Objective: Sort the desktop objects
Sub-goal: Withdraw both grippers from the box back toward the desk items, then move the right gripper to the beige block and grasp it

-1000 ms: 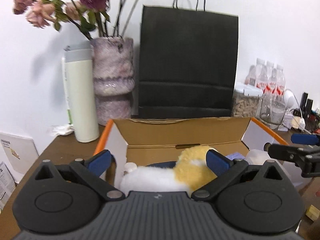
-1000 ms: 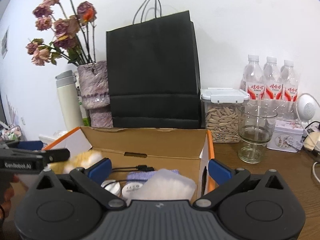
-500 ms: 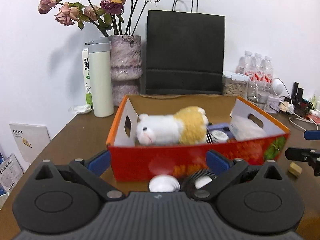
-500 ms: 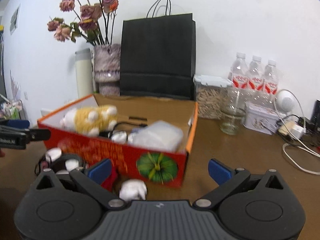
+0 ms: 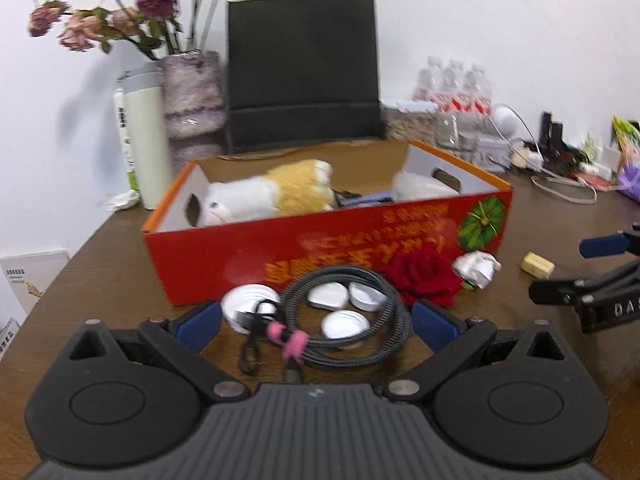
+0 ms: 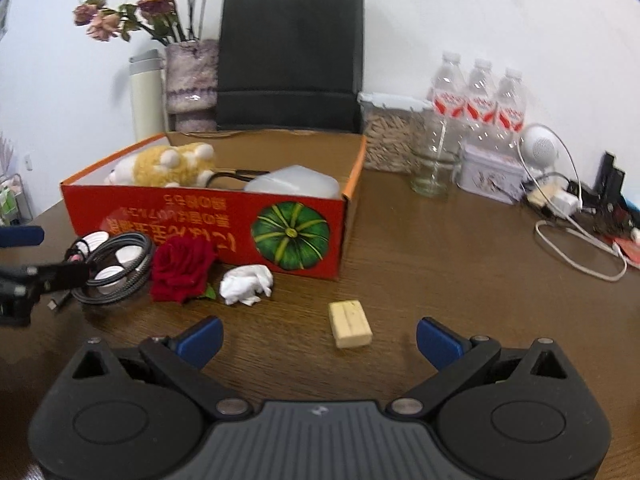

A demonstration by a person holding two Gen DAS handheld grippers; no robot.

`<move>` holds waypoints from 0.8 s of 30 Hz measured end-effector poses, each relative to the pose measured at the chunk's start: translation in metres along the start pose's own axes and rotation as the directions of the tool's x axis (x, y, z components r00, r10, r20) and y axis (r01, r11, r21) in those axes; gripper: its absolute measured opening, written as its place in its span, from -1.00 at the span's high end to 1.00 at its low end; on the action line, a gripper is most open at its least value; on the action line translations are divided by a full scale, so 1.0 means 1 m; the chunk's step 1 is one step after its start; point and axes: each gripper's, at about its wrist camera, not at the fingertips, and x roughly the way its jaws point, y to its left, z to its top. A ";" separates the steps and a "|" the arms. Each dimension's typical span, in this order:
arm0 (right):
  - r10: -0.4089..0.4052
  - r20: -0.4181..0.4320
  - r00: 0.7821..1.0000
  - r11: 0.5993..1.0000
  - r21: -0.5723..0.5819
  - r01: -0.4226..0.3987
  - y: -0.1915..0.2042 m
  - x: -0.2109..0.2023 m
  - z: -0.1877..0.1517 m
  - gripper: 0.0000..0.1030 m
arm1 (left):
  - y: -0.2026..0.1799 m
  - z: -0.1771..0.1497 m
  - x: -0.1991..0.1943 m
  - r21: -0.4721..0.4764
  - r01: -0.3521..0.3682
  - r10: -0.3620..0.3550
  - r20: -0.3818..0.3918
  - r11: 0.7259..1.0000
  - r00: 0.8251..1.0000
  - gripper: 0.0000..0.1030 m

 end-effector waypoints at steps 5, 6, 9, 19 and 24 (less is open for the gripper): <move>-0.004 -0.020 1.000 1.000 0.017 0.004 -0.004 0.004 -0.002 -1.00 | -0.013 0.003 0.018 0.022 0.001 0.001 -0.067 1.000 0.998 -1.00; -0.004 -0.025 1.000 1.000 0.018 0.004 -0.004 0.005 -0.002 -1.00 | -0.015 0.004 0.022 0.025 -0.002 0.004 -0.084 1.000 0.996 -1.00; -0.003 -0.036 0.999 1.000 0.022 0.004 -0.005 0.008 -0.003 -1.00 | -0.018 0.005 0.032 0.032 -0.014 0.017 -0.121 0.999 0.993 -1.00; 0.012 -0.076 0.997 0.999 0.039 -0.009 -0.008 0.022 -0.001 -1.00 | -0.014 0.016 0.044 0.025 -0.062 0.065 -0.135 0.998 0.989 -1.00; 0.016 -0.085 0.996 1.000 0.023 -0.014 -0.008 0.030 0.003 -1.00 | -0.014 0.018 0.052 0.058 -0.059 0.069 -0.175 0.997 0.982 -1.00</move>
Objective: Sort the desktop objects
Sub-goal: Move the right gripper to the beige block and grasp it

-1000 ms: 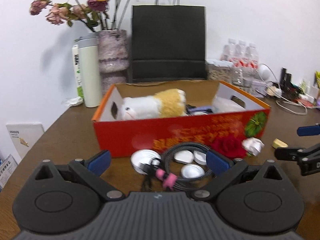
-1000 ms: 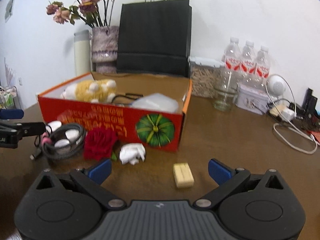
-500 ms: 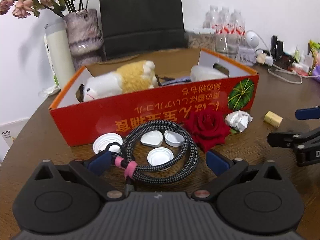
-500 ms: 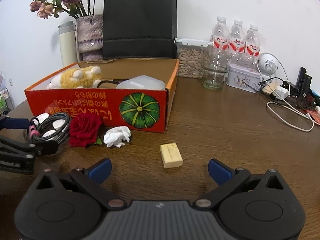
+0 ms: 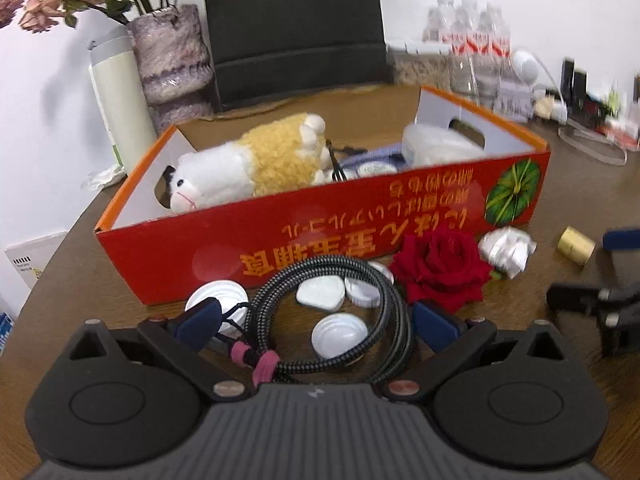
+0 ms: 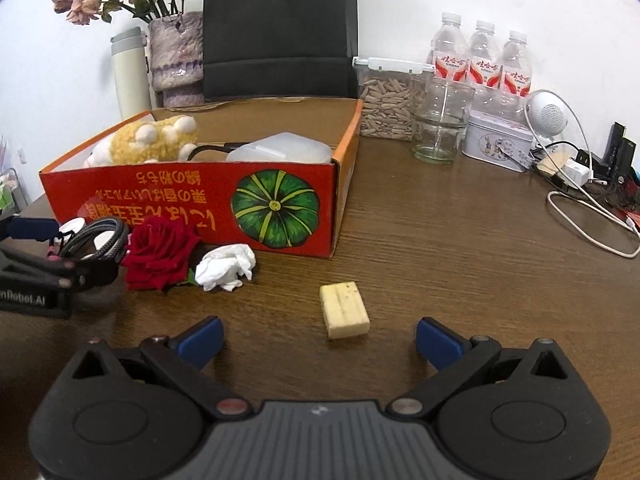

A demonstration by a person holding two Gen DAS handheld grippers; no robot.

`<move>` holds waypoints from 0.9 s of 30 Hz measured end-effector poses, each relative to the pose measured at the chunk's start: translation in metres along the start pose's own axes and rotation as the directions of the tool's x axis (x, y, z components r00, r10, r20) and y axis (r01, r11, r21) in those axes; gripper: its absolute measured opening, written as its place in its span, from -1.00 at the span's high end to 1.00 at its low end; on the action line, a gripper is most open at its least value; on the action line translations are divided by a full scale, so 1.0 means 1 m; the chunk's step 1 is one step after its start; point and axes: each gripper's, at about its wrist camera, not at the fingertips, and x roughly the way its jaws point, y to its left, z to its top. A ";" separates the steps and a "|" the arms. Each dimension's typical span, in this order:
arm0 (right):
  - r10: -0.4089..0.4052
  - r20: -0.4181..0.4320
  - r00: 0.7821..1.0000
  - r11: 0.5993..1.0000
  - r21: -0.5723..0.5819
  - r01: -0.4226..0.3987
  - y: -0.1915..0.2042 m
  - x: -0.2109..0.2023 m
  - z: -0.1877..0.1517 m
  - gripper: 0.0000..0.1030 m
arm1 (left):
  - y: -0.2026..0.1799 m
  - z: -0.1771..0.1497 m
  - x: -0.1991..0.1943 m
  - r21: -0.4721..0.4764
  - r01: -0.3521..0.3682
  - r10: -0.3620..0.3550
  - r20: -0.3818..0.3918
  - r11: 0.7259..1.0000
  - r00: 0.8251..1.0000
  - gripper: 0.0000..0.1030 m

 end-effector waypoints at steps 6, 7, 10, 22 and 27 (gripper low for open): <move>0.000 -0.004 1.000 1.000 0.002 0.000 -0.003 0.007 0.005 -1.00 | 0.004 -0.003 0.004 -0.014 0.040 -0.040 -0.022 0.999 0.999 -0.99; 0.000 -0.005 1.000 1.000 0.001 0.000 -0.003 0.008 0.006 -1.00 | 0.005 -0.003 0.005 -0.028 0.054 -0.054 -0.027 0.998 0.998 -0.95; 0.003 -0.005 1.000 1.000 -0.001 -0.003 -0.004 0.009 0.007 -1.00 | 0.007 -0.004 0.003 -0.043 0.052 -0.053 -0.020 0.998 0.998 -0.78; 0.004 -0.006 1.000 1.000 -0.001 -0.004 -0.004 0.010 0.008 -1.00 | 0.018 -0.004 -0.018 -0.103 0.062 -0.058 0.042 0.993 0.997 -0.74; 0.004 -0.006 1.000 1.000 -0.001 -0.004 -0.004 0.010 0.008 -1.00 | 0.020 -0.005 -0.019 -0.109 0.055 -0.053 0.018 0.993 0.998 -0.81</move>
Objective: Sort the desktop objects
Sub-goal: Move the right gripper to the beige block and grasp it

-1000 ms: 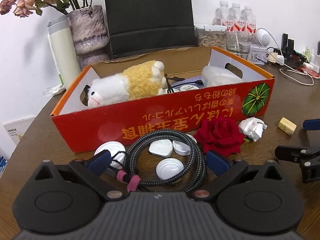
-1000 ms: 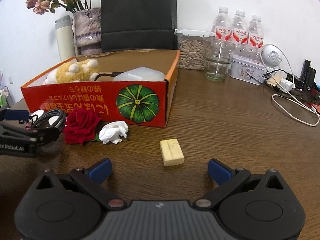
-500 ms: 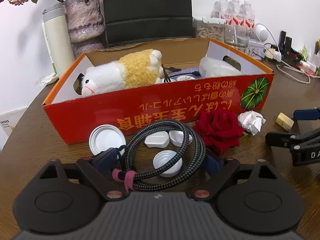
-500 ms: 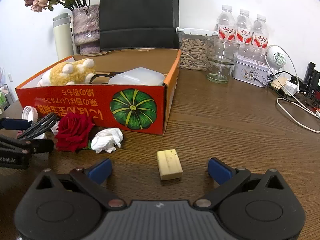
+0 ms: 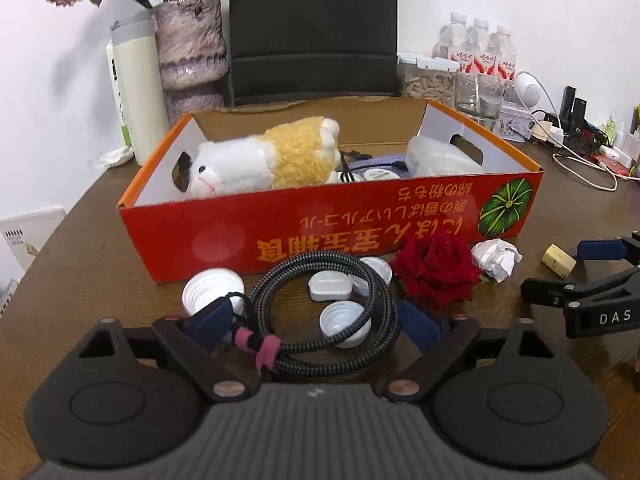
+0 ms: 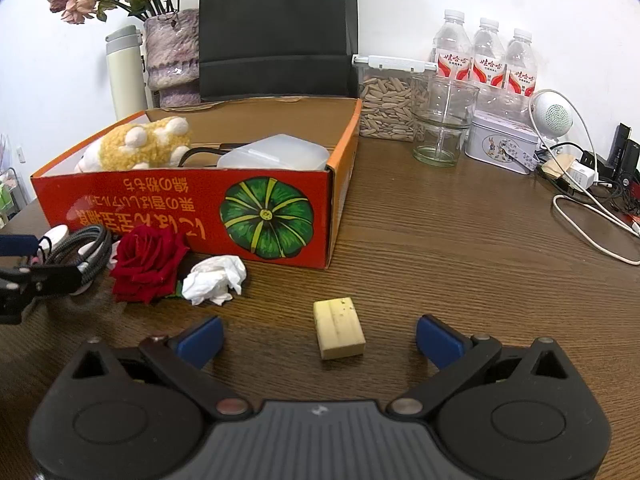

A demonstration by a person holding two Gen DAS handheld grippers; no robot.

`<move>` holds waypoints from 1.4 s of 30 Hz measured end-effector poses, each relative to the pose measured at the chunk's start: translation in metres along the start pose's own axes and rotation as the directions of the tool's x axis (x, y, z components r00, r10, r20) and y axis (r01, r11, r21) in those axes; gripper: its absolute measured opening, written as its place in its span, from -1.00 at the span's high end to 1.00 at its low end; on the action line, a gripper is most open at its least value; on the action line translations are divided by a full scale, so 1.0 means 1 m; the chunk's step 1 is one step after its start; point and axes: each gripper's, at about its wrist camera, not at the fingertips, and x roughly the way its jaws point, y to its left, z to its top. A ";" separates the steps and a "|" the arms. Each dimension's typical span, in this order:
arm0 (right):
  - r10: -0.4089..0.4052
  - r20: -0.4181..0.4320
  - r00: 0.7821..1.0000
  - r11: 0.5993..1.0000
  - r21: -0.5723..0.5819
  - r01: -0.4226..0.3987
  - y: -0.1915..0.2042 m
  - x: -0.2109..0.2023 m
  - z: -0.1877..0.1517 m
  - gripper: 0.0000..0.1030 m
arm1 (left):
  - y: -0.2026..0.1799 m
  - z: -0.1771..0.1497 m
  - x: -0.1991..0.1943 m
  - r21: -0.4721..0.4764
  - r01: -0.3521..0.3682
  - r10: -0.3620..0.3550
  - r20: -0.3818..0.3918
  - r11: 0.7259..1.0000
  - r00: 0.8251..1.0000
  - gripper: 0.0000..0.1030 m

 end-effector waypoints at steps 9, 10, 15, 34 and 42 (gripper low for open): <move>0.000 0.001 1.000 1.000 -0.001 0.000 0.000 0.000 -0.001 -1.00 | 0.007 0.002 0.004 -0.036 -0.014 0.014 0.004 0.999 1.000 -0.90; 0.000 0.001 1.000 1.000 -0.001 0.000 0.000 0.000 -0.001 -1.00 | 0.007 0.002 0.004 -0.038 -0.024 0.025 0.009 0.999 1.000 -0.92; 0.000 0.001 1.000 1.000 -0.001 0.000 0.000 0.000 -0.001 -1.00 | 0.008 0.001 0.009 -0.028 -0.043 0.043 0.002 0.999 0.999 -1.00; 0.013 0.036 0.999 1.000 -0.011 -0.012 0.003 -0.007 -0.005 -0.38 | -0.014 -0.009 0.005 0.087 0.047 -0.046 -0.007 0.995 0.999 0.30; 0.061 0.052 0.997 0.998 -0.025 -0.060 0.005 -0.013 -0.005 0.62 | -0.016 -0.009 0.002 0.101 0.049 -0.052 0.024 0.994 0.998 0.44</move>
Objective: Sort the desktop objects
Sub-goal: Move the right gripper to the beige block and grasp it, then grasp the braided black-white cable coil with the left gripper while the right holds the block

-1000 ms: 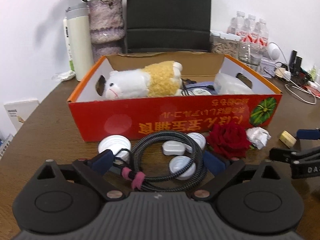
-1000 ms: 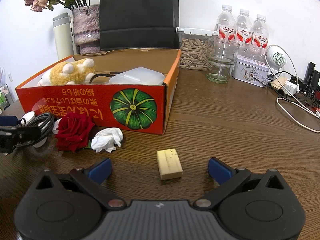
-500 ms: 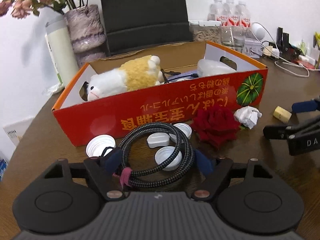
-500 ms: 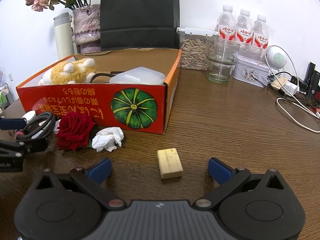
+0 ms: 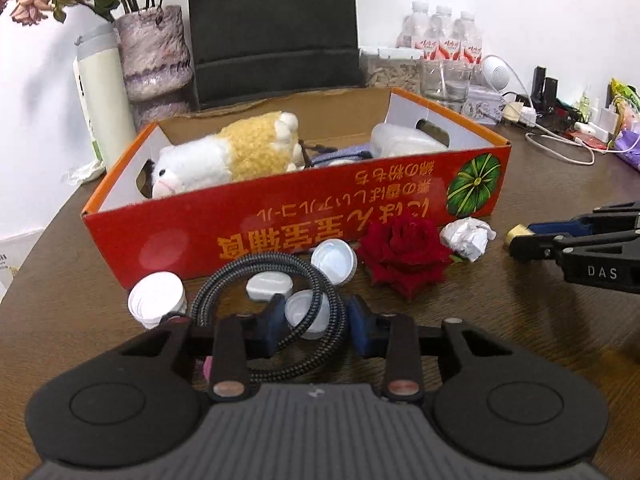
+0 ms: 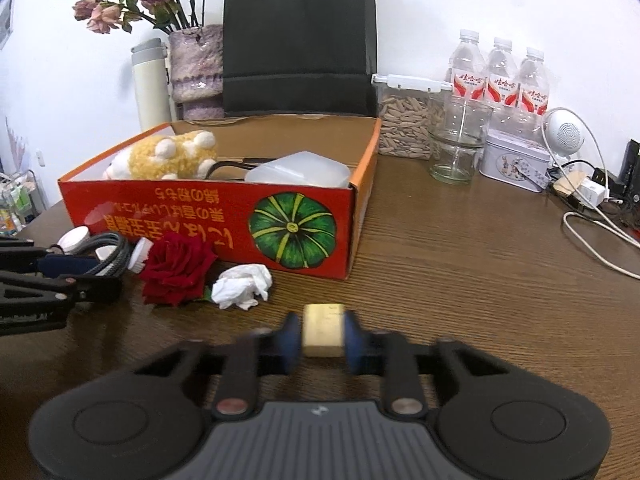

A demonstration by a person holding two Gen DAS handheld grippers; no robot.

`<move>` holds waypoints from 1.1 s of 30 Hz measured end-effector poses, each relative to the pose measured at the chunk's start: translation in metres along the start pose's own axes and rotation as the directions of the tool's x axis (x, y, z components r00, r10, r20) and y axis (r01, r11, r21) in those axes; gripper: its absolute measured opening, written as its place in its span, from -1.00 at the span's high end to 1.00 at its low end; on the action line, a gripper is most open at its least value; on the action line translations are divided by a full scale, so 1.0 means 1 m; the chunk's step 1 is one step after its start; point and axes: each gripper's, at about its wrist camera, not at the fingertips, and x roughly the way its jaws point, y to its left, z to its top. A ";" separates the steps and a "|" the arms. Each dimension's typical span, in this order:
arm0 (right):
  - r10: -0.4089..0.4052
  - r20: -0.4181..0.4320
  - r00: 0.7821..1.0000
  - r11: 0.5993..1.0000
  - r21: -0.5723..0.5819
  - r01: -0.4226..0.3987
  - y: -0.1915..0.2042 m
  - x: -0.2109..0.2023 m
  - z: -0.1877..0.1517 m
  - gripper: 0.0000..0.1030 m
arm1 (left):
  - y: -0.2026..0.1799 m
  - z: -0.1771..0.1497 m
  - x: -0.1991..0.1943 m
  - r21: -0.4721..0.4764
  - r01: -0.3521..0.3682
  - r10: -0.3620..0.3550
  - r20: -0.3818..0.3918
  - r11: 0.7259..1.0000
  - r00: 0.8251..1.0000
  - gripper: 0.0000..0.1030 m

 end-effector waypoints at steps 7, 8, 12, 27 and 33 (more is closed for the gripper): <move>0.017 0.001 1.000 1.000 -0.019 -0.017 0.004 -0.003 -0.001 0.62 | -0.005 0.000 -0.010 0.027 0.011 -0.011 0.017 1.000 1.000 0.44; 0.018 0.001 1.000 1.000 -0.018 -0.018 0.004 -0.002 -0.001 0.62 | -0.007 0.000 -0.013 0.036 0.014 -0.015 0.023 0.999 1.000 0.44; 0.016 0.002 1.000 1.000 -0.020 -0.016 0.003 -0.002 -0.001 0.62 | -0.011 -0.006 -0.017 0.062 0.016 -0.017 0.009 0.998 1.000 0.39; 0.010 0.006 1.000 0.999 -0.035 -0.009 0.006 -0.002 -0.002 0.60 | 0.010 0.005 0.014 -0.016 -0.090 0.089 -0.095 0.996 0.992 -1.00; 0.011 0.006 1.000 0.999 -0.038 -0.010 0.007 -0.001 -0.002 0.59 | 0.021 0.002 0.013 -0.083 -0.037 0.029 -0.096 0.996 0.995 -0.80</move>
